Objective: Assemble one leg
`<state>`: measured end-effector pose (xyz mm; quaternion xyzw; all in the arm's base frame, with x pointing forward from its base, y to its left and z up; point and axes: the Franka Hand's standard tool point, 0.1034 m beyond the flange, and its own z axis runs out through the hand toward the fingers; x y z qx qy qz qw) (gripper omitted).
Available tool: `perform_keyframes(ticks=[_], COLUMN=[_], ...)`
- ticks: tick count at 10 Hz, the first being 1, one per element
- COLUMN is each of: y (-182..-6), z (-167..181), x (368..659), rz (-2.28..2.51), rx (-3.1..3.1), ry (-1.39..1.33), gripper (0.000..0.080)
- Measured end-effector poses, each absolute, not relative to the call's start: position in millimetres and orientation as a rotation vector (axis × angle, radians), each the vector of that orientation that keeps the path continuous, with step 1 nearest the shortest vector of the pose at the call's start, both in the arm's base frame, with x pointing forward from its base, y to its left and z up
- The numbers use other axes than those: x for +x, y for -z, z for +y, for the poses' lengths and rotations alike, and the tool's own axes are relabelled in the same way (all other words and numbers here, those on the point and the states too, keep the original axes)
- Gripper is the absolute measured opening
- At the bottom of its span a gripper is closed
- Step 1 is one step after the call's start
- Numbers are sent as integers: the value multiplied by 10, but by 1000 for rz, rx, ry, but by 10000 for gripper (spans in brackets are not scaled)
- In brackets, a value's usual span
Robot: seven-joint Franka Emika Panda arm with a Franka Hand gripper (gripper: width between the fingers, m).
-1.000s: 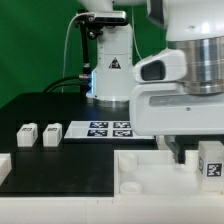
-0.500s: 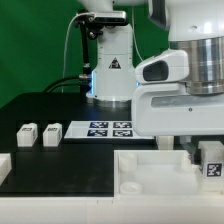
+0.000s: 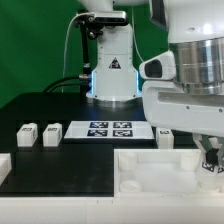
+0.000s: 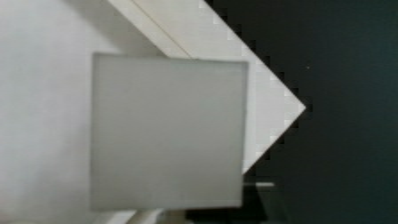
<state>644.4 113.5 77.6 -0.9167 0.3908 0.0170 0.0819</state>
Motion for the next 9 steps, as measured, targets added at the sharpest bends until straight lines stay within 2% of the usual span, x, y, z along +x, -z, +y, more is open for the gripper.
perform_keyframes(ticks=[3, 4, 5, 7, 8, 9], y=[-776, -775, -776, -827, -847, -832], z=[1134, 1134, 1138, 1180, 1235, 1315], x=[6443, 6443, 6435, 6403, 6386, 6324], rz=[1159, 1158, 1078, 706, 449, 262], rx=[-2742, -2743, -2780, -2942, -3008, -3030], ry=[-50, -50, -51, -73, -56, -55], gripper=[8, 119, 119, 483, 483, 620])
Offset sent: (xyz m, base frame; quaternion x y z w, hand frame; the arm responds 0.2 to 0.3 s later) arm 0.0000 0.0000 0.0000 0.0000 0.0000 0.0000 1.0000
